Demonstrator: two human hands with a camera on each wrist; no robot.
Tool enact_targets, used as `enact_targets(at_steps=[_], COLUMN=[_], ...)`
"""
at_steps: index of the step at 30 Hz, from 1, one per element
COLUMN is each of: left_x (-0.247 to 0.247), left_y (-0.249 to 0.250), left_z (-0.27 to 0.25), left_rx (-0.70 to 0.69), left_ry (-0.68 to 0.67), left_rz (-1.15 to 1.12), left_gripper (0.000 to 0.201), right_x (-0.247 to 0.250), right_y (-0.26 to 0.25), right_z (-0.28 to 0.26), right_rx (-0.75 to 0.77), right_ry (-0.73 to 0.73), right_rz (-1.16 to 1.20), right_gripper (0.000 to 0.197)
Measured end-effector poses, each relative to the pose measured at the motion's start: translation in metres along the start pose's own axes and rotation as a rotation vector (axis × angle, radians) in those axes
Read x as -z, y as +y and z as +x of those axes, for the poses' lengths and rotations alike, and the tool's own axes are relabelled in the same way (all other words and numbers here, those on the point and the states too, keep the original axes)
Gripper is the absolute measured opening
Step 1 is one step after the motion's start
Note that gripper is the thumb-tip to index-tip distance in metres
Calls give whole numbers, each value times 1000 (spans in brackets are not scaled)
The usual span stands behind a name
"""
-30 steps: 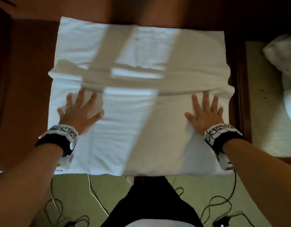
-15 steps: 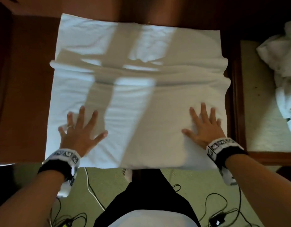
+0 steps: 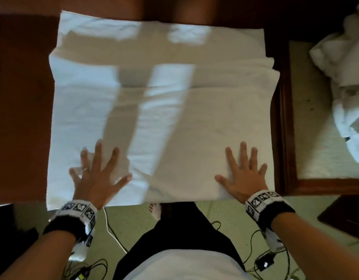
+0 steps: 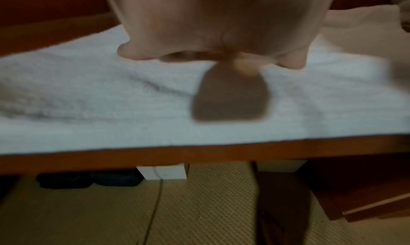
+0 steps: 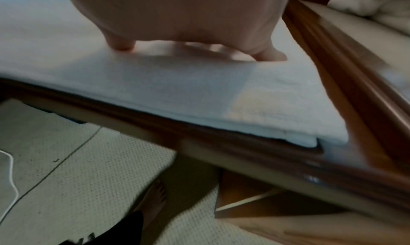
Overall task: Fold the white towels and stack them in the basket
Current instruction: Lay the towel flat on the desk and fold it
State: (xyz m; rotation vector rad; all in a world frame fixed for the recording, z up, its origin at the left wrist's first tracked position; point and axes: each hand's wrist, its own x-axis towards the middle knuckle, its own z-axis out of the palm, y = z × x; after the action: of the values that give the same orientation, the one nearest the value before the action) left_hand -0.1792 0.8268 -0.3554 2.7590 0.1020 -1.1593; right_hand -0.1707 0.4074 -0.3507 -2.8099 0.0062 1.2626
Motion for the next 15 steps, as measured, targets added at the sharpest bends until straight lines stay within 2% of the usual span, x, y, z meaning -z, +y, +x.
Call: enact_targets(at_steps=[4,8,12,15], left_x=[-1,17,14,-17], left_y=[-1,-5,-9,-23], left_z=[17,39,20,-13], left_rx=[34,-2,-42,-56], left_ry=[18,77,192,108], left_rz=[37,41,-45,23], left_gripper=[93,90,96,95], right_x=[-2,13,7,-29], right_y=[1,-3,-4,13], right_z=[13,30,13,-18], right_rx=[-22,-27,-11,-6], right_ry=[42,89,200,216], right_rz=[-38,-23,117,71], right_gripper=[92,93,88,77])
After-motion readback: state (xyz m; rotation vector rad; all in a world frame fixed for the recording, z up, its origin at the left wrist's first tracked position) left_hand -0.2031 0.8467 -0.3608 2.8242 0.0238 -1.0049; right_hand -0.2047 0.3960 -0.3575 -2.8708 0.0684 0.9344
